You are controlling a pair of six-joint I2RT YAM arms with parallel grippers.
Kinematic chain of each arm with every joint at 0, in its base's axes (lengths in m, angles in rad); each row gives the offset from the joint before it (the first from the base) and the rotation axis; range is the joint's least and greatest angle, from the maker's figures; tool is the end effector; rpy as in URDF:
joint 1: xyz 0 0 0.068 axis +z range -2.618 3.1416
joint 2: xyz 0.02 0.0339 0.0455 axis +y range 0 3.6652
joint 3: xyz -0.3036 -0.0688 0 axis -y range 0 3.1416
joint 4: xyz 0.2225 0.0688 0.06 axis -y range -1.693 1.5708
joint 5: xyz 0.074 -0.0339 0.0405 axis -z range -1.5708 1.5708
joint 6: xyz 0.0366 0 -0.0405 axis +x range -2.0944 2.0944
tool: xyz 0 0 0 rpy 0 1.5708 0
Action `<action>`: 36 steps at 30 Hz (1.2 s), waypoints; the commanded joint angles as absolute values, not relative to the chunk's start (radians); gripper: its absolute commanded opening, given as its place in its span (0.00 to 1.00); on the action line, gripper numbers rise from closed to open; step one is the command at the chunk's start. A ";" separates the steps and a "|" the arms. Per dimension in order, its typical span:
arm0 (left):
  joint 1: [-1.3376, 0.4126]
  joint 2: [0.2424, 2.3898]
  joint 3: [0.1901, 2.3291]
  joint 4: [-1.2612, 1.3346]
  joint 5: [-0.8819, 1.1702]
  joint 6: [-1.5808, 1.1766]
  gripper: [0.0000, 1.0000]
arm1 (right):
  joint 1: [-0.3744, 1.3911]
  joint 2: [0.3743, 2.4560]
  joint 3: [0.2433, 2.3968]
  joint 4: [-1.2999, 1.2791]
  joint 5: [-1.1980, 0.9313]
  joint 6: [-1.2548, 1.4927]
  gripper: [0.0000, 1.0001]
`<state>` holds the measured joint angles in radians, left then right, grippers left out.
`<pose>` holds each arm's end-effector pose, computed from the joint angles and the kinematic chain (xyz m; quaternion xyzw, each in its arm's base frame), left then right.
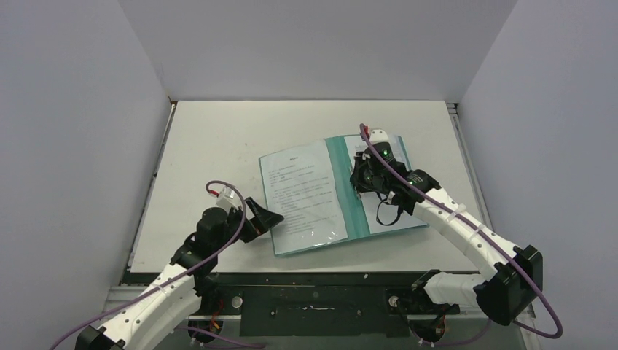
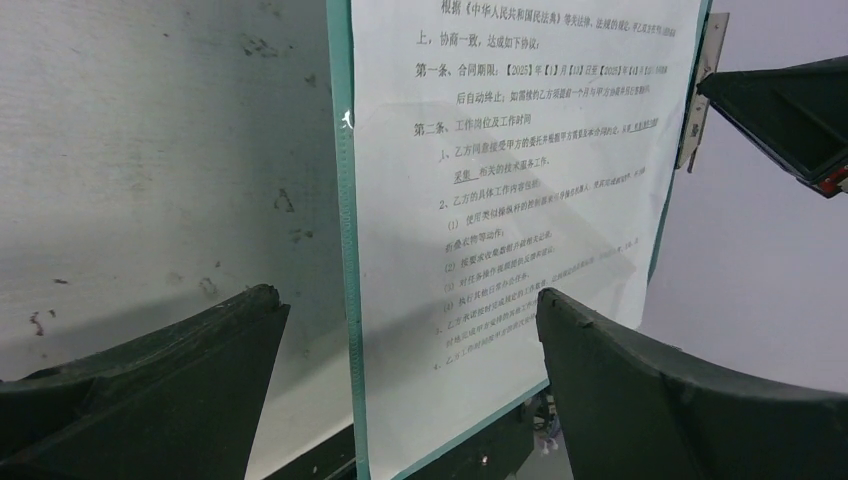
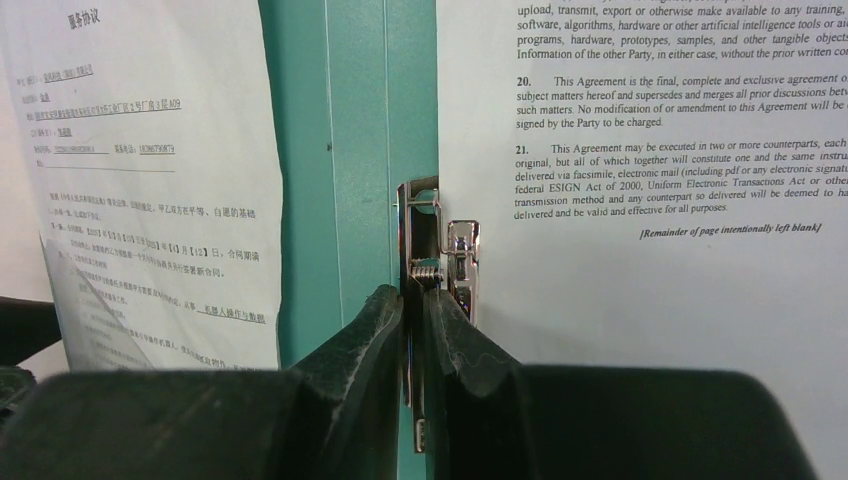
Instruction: Put the files into the folder
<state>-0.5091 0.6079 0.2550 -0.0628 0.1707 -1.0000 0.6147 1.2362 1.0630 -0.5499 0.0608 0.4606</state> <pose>0.0852 -0.0547 0.2219 -0.1577 0.8210 -0.4246 0.3474 0.1914 0.1324 0.3479 -0.0577 0.9094 0.1867 0.3673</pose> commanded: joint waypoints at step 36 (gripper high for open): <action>-0.476 0.486 0.359 -0.136 0.354 -1.019 0.00 | 0.649 1.352 0.955 -0.395 0.013 0.495 0.22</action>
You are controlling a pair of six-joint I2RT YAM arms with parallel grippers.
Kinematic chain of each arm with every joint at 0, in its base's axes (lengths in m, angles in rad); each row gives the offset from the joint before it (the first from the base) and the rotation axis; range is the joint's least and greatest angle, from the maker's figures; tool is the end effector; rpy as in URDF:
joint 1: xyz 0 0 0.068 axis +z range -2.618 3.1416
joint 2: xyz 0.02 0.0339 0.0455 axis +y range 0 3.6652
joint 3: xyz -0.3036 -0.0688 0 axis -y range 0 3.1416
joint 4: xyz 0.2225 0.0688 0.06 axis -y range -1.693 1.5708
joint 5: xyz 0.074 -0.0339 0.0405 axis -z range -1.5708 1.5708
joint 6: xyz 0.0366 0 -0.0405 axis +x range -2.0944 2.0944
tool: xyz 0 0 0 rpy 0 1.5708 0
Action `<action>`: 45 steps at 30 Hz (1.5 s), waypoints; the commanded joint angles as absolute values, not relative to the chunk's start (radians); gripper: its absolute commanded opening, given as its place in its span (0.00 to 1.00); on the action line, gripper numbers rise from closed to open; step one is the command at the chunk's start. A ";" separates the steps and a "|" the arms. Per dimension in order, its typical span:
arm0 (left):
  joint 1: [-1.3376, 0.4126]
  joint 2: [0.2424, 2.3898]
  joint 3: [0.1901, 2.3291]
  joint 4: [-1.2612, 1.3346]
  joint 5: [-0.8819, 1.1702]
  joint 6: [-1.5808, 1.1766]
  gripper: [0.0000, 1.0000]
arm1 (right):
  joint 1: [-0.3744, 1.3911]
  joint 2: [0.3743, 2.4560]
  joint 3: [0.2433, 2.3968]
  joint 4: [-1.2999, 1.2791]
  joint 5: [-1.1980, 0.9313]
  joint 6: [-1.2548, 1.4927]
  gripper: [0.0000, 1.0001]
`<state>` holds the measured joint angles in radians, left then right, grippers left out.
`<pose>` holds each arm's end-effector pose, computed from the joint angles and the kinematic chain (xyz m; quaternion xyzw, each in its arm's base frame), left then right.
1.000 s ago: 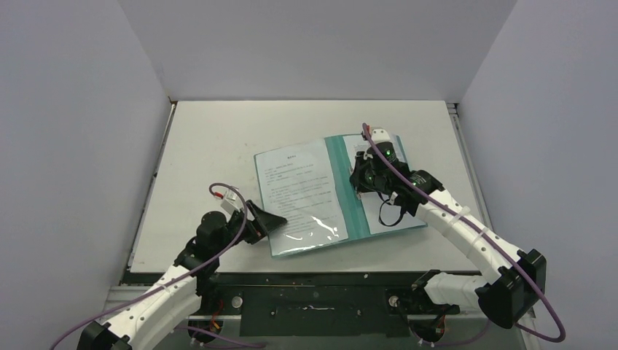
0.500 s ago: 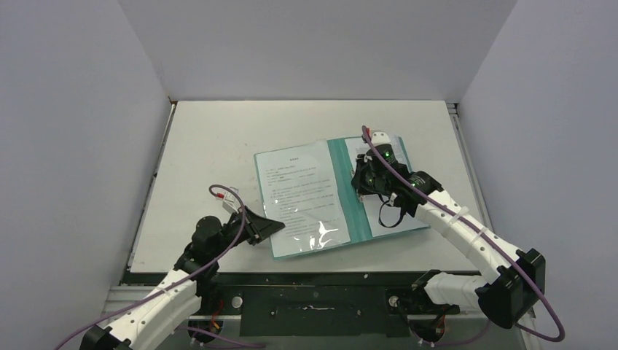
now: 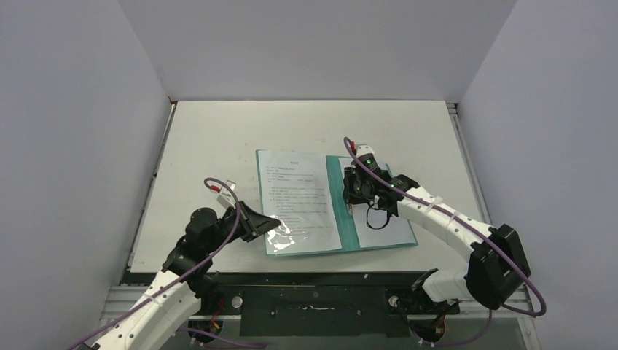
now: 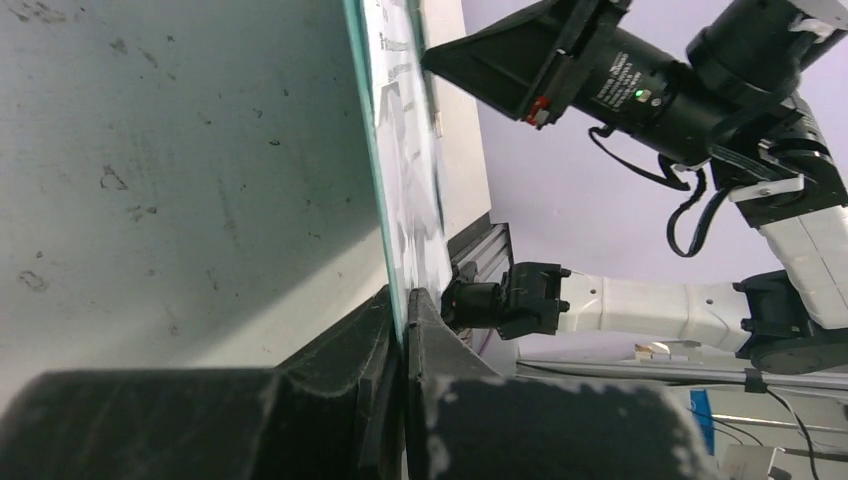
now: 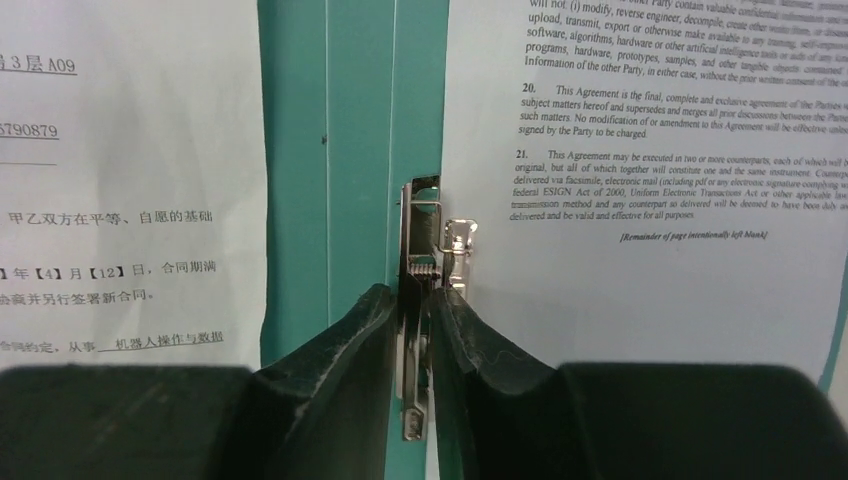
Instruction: Put the files into the folder
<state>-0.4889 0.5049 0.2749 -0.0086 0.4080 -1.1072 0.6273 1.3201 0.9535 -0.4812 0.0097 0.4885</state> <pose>0.0719 -0.0547 0.2426 -0.1150 0.7715 -0.5445 0.3084 0.2002 0.1447 0.3009 -0.0632 0.9332 0.1834 0.3024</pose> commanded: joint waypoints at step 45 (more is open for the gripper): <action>-0.467 0.877 1.029 -0.868 0.171 -0.461 0.02 | 0.541 1.449 0.601 -0.024 -0.206 0.578 0.92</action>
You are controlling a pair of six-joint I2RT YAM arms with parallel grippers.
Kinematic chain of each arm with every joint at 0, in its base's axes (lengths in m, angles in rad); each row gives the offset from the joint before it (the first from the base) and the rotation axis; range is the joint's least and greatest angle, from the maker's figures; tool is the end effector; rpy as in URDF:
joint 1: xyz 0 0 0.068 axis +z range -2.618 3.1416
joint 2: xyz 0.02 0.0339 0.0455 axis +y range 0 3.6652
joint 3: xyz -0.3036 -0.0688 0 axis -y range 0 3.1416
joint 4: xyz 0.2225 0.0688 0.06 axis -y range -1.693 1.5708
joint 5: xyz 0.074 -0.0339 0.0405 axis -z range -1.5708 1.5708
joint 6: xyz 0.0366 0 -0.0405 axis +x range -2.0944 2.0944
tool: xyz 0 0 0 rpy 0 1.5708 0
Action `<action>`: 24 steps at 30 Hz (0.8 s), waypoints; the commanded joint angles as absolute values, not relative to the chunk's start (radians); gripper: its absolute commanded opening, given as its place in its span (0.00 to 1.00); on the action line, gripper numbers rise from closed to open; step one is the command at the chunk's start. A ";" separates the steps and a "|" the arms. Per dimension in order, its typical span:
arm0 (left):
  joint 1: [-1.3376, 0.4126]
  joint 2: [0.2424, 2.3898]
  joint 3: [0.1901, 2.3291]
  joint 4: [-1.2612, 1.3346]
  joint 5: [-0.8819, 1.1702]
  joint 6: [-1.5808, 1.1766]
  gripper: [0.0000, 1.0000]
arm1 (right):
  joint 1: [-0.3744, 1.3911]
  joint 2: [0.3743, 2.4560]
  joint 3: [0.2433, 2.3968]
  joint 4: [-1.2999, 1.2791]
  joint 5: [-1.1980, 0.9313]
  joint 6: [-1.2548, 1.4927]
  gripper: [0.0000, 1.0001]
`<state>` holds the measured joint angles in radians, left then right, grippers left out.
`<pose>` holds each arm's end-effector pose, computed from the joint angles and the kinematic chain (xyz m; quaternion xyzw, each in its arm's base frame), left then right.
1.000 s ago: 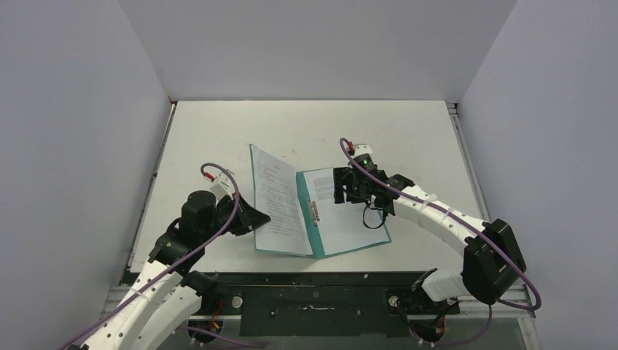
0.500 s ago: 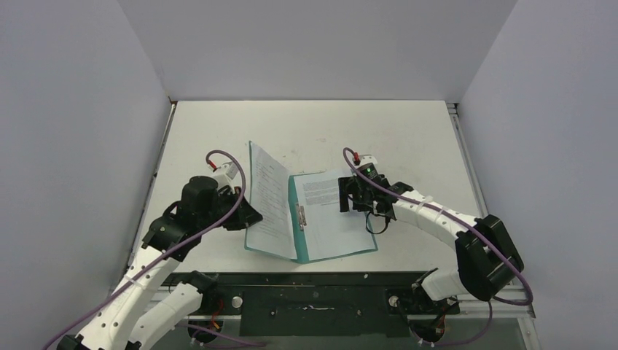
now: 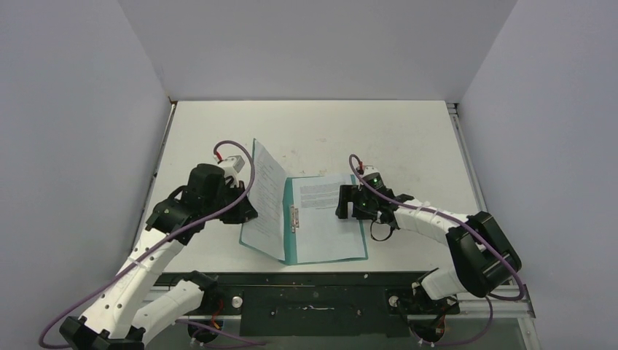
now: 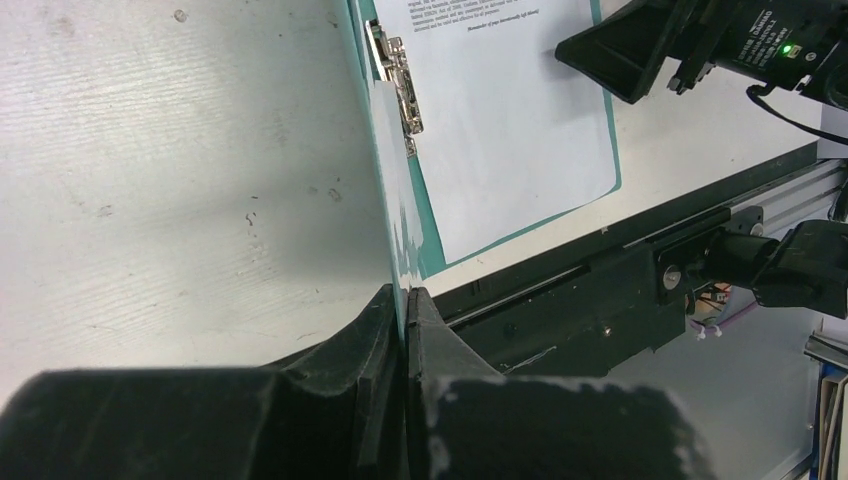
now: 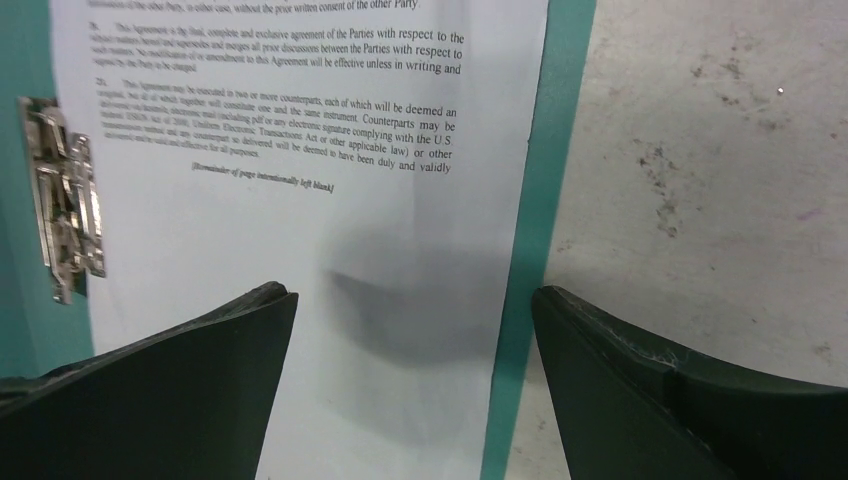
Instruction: Put the files into the folder
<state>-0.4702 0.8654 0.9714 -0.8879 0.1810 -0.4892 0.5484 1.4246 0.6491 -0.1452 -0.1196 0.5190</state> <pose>0.1005 -0.0585 0.3503 0.0260 0.9197 -0.2507 0.3010 0.2055 0.1306 0.2131 -0.0330 0.9456 0.2109 0.2456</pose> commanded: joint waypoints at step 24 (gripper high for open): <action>-0.648 0.963 0.911 -0.324 0.396 -0.661 0.69 | 0.561 1.385 0.381 0.207 -0.310 0.747 0.93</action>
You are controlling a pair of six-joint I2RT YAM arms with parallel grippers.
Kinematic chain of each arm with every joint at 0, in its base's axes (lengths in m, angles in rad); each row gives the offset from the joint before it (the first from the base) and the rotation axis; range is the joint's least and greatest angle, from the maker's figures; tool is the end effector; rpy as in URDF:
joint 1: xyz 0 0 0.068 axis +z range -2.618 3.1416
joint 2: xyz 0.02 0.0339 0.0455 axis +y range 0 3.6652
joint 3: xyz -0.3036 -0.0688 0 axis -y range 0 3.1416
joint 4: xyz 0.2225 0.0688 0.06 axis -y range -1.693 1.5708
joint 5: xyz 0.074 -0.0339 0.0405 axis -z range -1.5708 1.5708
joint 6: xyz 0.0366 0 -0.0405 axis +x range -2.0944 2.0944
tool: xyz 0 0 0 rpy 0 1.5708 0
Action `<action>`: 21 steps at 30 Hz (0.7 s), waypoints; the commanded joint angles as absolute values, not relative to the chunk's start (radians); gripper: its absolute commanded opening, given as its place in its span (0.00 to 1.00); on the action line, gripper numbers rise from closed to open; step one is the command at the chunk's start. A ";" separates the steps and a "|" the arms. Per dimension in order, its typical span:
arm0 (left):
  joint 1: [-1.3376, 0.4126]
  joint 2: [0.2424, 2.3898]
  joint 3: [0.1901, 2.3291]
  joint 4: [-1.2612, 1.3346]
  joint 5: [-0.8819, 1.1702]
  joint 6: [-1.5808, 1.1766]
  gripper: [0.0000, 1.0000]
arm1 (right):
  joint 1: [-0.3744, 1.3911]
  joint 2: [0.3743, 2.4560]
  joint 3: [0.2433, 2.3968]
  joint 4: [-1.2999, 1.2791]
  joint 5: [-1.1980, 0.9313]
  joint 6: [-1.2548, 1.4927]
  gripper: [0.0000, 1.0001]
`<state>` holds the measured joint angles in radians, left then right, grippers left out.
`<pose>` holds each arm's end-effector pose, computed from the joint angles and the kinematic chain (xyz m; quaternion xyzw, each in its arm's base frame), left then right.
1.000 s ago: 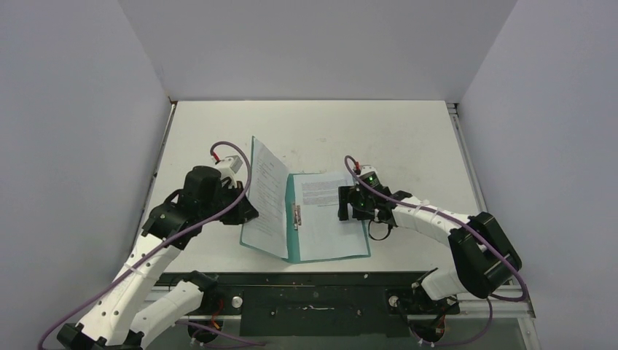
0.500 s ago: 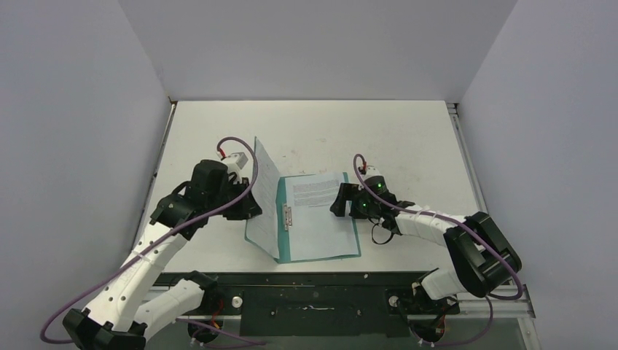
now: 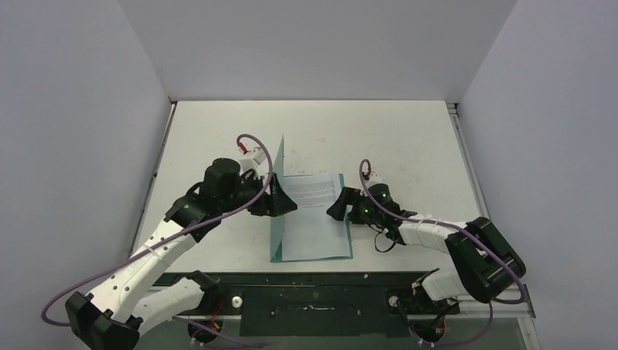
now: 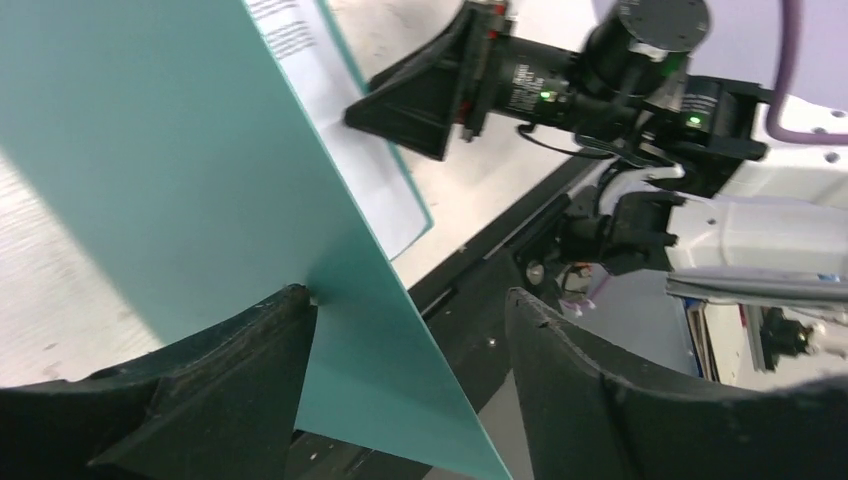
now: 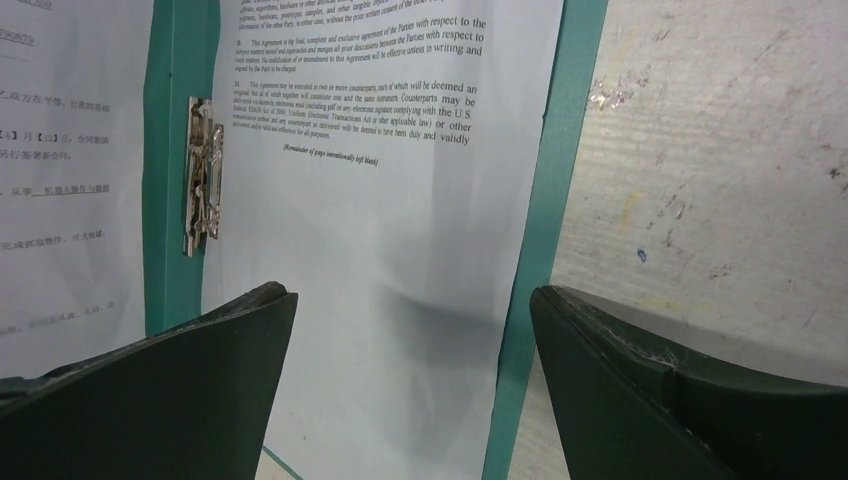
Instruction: Put the files into the folder
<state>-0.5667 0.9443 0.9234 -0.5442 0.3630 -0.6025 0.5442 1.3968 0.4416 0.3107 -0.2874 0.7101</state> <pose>0.1256 -0.0953 0.3568 0.0716 0.8632 -0.3935 0.3080 0.1932 0.1291 0.2000 0.0096 0.8877 0.3632 0.2828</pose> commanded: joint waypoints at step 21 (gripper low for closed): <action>-0.834 1.082 0.859 -0.042 0.188 -0.730 0.81 | 0.558 0.833 0.487 -0.319 0.175 0.780 0.96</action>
